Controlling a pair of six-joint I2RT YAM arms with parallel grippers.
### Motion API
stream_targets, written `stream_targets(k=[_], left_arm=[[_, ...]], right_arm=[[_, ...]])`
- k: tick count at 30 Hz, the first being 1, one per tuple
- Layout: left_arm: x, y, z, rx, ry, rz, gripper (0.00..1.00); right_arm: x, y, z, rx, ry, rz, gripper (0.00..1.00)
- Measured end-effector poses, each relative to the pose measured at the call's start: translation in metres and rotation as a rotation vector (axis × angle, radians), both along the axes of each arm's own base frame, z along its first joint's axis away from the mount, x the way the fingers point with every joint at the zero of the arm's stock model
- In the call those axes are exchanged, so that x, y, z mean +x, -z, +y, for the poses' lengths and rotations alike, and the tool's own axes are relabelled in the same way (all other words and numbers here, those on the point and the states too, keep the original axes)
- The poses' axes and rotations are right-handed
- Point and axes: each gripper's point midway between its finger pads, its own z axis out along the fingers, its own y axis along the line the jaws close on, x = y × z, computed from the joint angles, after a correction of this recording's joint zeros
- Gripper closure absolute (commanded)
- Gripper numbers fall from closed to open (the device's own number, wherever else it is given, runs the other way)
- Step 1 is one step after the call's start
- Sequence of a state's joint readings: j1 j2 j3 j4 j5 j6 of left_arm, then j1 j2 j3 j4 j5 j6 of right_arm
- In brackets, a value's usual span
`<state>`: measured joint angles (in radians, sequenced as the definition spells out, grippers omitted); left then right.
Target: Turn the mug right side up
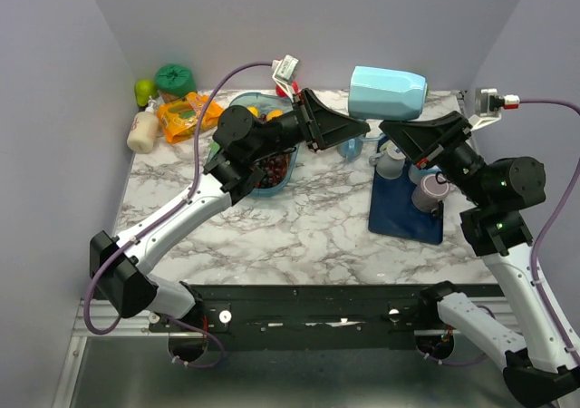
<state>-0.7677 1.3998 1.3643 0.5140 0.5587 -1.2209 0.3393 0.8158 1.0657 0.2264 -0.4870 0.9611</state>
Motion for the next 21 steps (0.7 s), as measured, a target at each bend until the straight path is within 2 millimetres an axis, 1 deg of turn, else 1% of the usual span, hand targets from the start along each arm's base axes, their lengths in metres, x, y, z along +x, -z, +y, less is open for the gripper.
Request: stream_targets(k=[1, 5, 10, 15, 18, 19, 21], left_arm=[[0.000, -0.001, 0.000, -0.003, 0.001, 0.001, 0.62], [0.001, -0.003, -0.003, -0.012, 0.012, 0.010, 0.65], [0.002, -0.003, -0.007, -0.013, 0.019, 0.013, 0.65], [0.001, -0.011, -0.011, -0.025, 0.027, 0.002, 0.59], [-0.001, -0.013, -0.012, -0.031, 0.034, 0.000, 0.59], [-0.001, -0.013, -0.013, -0.031, 0.035, 0.002, 0.65], [0.000, -0.012, -0.014, -0.030, 0.037, 0.007, 0.82]], right_arm=[[-0.001, -0.002, 0.000, 0.008, -0.003, -0.006, 0.99], [-0.005, -0.003, -0.002, 0.023, -0.007, -0.023, 0.99], [-0.007, -0.003, -0.002, 0.026, 0.003, -0.039, 0.99], [-0.009, -0.005, -0.004, 0.037, 0.022, -0.066, 0.99], [-0.010, -0.003, -0.003, 0.035, 0.025, -0.075, 0.99], [-0.011, -0.002, -0.003, 0.033, 0.028, -0.076, 0.99], [-0.010, 0.000, -0.004, 0.031, 0.037, -0.076, 0.99]])
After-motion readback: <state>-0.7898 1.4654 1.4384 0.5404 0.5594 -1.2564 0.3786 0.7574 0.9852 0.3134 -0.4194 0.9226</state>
